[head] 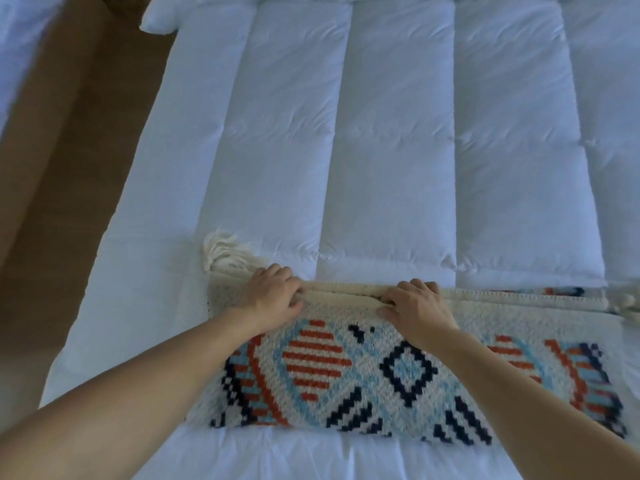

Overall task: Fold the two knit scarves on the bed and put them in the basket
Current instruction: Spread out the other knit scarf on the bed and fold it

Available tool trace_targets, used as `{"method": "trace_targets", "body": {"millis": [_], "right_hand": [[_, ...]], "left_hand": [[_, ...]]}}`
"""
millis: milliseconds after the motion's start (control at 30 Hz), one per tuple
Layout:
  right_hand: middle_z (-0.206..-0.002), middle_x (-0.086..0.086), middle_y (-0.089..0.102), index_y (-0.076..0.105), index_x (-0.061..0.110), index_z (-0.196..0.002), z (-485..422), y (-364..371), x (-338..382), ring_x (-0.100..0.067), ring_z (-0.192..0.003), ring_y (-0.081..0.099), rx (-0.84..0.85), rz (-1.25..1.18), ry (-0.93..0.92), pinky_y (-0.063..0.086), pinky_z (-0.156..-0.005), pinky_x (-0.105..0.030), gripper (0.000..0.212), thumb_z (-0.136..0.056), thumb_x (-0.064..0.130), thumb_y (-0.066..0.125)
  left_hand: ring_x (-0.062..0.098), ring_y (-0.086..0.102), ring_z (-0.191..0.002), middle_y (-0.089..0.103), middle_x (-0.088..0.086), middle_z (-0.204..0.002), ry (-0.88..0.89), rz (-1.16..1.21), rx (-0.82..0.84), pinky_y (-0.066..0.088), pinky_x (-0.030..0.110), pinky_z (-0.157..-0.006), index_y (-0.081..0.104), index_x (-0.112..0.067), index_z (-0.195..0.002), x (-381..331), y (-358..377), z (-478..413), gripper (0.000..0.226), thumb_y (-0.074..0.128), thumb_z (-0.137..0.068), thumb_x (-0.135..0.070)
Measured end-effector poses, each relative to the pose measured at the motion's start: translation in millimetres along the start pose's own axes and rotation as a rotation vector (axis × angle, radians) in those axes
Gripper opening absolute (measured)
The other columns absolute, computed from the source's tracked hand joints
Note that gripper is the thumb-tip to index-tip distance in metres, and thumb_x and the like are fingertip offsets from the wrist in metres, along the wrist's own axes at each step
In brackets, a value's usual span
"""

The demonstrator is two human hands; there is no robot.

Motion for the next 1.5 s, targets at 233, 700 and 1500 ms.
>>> {"method": "trace_targets", "body": {"millis": [233,700,1500], "right_hand": [[-0.099,0.012,0.059,0.065,0.023,-0.103,-23.7,-18.7,-4.5,-0.008,-0.083,0.058,-0.088,-0.271,0.014,0.053,-0.074,-0.026,0.017,-0.094,0.036,0.058],[-0.091,0.003,0.065,0.072,0.017,-0.099,-11.8,1.5,-47.1,-0.02,-0.086,0.057,-0.182,-0.098,-0.081,0.051,-0.081,-0.041,0.029,-0.089,0.041,0.058],[-0.12,0.0,0.066,0.053,0.019,-0.133,19.6,1.8,-97.0,-0.023,-0.112,0.058,-0.13,-0.022,0.059,0.034,-0.105,-0.039,0.044,-0.096,0.044,0.051]], "left_hand": [[0.015,0.05,-0.1,0.058,-0.01,-0.102,-0.147,-0.036,-0.019,0.034,0.03,-0.091,0.055,-0.027,-0.097,12.6,-8.8,-6.0,0.018,0.039,-0.1,-0.035],[0.017,0.046,-0.121,0.052,-0.005,-0.132,-0.04,-0.001,0.088,0.029,0.036,-0.109,0.048,-0.023,-0.136,-1.3,11.9,-12.6,0.053,0.021,-0.098,-0.048],[0.023,0.023,-0.143,0.024,0.003,-0.157,0.058,0.125,0.173,0.014,0.046,-0.119,0.008,-0.02,-0.156,-105.8,3.3,-46.0,0.074,0.037,-0.095,-0.052]]}}
Point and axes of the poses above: each hand's wrist, its own z-axis away from the middle knuckle, its own y-axis out of the palm, x = y × z, the point moved 3 cm from there along -z, towards the middle knuckle
